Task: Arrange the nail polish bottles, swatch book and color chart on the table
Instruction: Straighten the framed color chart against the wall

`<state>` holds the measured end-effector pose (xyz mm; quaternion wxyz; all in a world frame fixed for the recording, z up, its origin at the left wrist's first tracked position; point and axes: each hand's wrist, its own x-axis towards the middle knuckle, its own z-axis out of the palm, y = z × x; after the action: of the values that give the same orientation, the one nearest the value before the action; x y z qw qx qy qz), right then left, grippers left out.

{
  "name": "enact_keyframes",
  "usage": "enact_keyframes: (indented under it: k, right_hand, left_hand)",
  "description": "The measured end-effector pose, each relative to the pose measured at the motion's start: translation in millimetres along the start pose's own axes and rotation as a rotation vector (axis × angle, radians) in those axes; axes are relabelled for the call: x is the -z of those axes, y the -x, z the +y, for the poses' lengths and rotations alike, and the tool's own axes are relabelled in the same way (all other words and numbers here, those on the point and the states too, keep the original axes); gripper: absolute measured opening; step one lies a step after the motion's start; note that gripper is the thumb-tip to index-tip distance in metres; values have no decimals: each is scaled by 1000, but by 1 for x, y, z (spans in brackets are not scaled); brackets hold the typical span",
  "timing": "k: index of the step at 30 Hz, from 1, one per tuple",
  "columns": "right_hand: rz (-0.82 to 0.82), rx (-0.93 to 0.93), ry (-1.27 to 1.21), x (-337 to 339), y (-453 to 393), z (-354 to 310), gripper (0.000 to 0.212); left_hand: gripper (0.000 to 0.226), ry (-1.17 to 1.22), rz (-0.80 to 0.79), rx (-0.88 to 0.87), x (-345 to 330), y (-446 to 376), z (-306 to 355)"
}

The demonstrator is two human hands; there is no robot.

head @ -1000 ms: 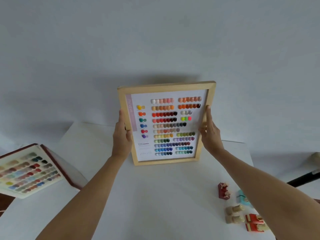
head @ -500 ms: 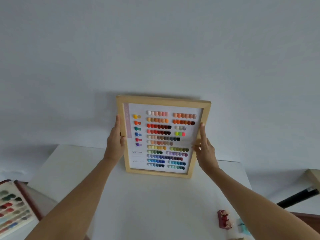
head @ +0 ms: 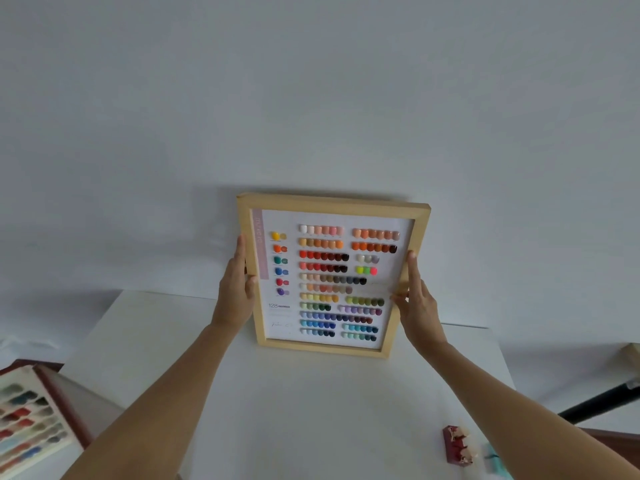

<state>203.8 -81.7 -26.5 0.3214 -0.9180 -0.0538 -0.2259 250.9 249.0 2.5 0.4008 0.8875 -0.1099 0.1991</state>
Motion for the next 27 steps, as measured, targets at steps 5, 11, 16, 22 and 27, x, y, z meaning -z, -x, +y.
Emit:
enact_keyframes:
  k: [5,11,16,22,27]
  right_hand:
    - [-3,-4,-23,2,3,-5,87]
    - [-11,-52,-67,5,2,-10,79]
    - [-7,-77,-88,8,4,-12,74]
    - [5,-59,-44,14,8,-16,81]
    - [18,-38,-8,22,13,-18,86]
  left_hand:
    - [72,2,12,17,-1,4,0]
    - [83,5,3,87,-7,6,4]
    - [88,30,-3,117,-10,9,7]
    - [89,21,22,141,-10,11,11]
    - [88,32,52,132,-6,15,16]
